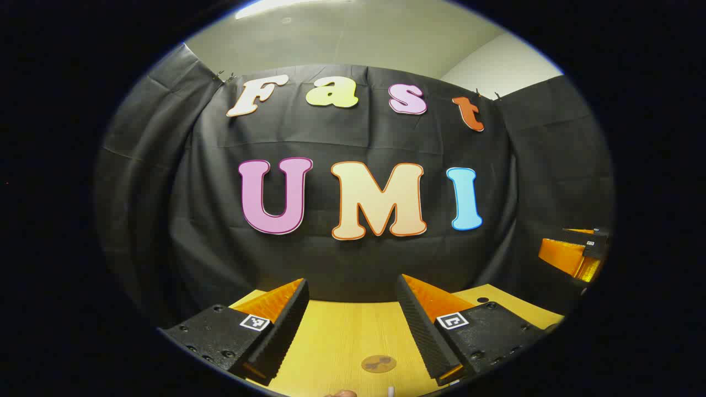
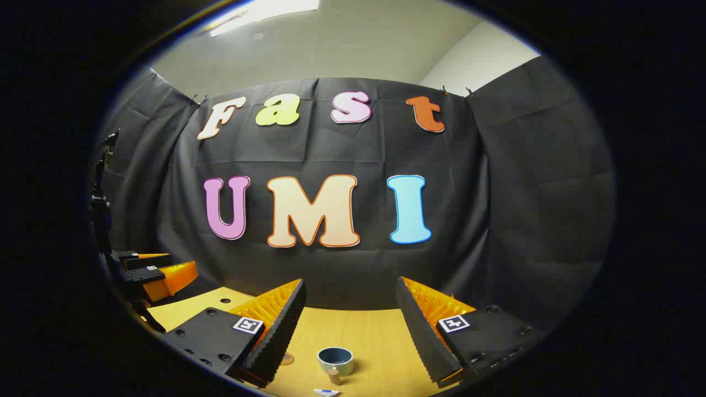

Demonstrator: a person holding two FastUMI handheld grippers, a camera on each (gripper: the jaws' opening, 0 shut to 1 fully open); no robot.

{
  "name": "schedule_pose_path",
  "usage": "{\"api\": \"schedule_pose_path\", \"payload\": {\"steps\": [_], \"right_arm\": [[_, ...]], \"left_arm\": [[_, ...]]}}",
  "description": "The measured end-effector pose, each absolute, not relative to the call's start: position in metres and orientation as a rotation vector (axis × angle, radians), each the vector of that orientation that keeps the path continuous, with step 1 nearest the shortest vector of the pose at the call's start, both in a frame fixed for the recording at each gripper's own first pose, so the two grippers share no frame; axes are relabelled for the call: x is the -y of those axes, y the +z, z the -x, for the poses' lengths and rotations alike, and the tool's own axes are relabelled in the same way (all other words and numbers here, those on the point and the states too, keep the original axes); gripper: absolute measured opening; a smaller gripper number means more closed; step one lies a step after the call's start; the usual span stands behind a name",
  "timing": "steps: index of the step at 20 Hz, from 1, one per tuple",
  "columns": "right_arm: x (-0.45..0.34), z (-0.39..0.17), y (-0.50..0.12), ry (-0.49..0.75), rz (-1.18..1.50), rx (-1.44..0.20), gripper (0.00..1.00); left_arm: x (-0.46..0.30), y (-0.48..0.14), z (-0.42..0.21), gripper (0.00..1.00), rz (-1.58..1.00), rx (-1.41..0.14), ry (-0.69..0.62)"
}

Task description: Put the toothbrush and toothpaste on the desktop into the cup, then pick up the cup and place it on the coaster on the desktop.

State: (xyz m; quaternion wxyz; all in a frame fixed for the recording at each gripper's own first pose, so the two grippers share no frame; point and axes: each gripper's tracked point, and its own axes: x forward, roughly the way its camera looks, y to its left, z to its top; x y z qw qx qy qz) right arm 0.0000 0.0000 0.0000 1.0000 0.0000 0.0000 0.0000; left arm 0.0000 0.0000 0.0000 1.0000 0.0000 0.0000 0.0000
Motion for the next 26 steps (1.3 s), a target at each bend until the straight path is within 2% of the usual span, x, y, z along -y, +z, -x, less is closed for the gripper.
{"api": "schedule_pose_path", "payload": {"steps": [16,22,26], "right_arm": [[-0.012,0.005,-0.025,0.027,-0.018,-0.078,1.0],[-0.021,0.006,-0.075,0.057,-0.033,-0.206,0.99],[-0.024,0.007,-0.126,0.082,-0.034,-0.347,0.99]], "left_arm": [[0.002,-0.004,0.011,0.93,-0.009,-0.003,-0.002],[0.001,-0.004,0.01,0.93,-0.014,0.005,-0.008],[-0.003,-0.009,0.012,0.93,-0.017,-0.005,-0.002]]}}
